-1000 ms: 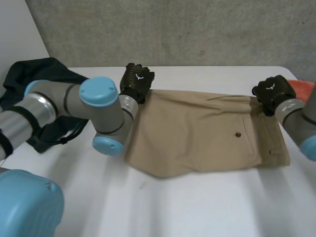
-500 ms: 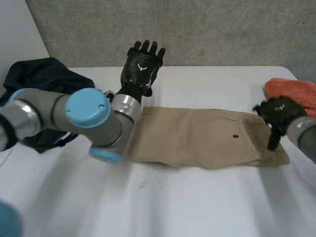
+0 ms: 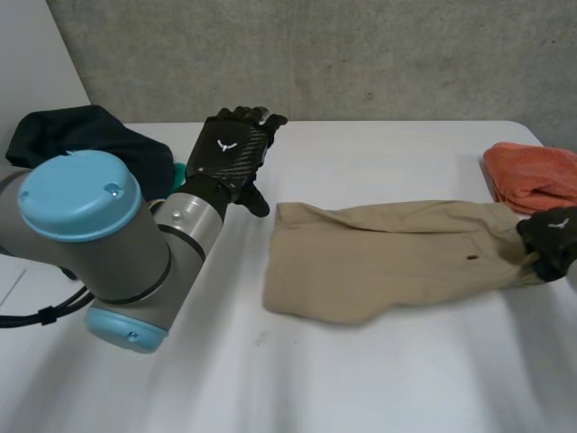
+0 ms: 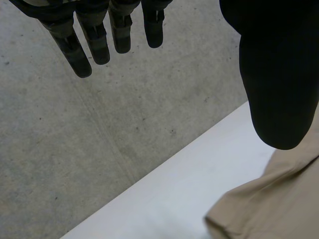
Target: Fold the laundry.
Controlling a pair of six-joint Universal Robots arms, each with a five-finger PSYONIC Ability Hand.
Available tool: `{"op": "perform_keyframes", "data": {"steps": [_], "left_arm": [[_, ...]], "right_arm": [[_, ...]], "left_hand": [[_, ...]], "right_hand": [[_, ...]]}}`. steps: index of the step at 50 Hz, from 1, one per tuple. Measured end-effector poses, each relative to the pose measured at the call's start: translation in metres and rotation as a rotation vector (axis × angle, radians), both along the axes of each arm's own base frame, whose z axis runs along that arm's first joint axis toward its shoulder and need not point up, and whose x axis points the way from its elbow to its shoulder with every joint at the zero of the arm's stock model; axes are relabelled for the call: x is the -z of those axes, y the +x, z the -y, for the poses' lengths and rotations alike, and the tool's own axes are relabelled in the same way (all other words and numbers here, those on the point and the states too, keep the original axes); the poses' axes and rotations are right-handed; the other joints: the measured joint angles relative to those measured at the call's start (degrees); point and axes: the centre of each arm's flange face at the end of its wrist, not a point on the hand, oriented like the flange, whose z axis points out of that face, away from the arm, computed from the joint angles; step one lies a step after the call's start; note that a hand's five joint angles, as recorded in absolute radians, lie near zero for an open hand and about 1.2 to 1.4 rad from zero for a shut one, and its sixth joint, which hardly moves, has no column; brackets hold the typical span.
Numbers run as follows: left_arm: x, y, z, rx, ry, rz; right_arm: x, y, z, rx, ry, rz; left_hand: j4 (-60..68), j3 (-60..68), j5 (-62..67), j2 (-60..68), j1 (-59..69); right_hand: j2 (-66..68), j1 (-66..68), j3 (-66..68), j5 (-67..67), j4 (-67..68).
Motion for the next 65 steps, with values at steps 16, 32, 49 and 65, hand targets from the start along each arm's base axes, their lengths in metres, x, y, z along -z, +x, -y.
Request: {"op": "perform_keyframes", "data": {"steps": [16,32,49,65], "left_arm": [[-0.036,0.028,-0.014,-0.033,0.031,-0.050],[-0.045,0.025,-0.003,-0.038,0.026,-0.124],[-0.014,-0.053,-0.008,0.116,0.101,-0.069],[0.102,-0.070,-0.030,0.023,0.335,0.254]], "right_arm": [[-0.051,0.142,-0.050,-0.506,-0.364,-0.191],[-0.002,0.222,-0.136,-0.948,-0.256,-0.091],[-0.062,0.121,-0.041,-0.306,0.044,0.519],[0.009,0.122,-0.015,-0.271,0.263,0.415]], "left_hand": [[0.00,0.00,0.00,0.00,0.00],[0.00,0.00,0.00,0.00,0.00],[0.00,0.00,0.00,0.00,0.00],[0.00,0.00,-0.01,0.00,0.00]], "right_hand": [[0.00,0.49,1.19,1.35,0.04],[-55.01,-50.35,-54.51,-51.88,-56.56],[-55.01,-50.35,-54.61,-52.38,-56.77],[-55.01,-50.35,-54.61,-52.37,-56.77]]}}
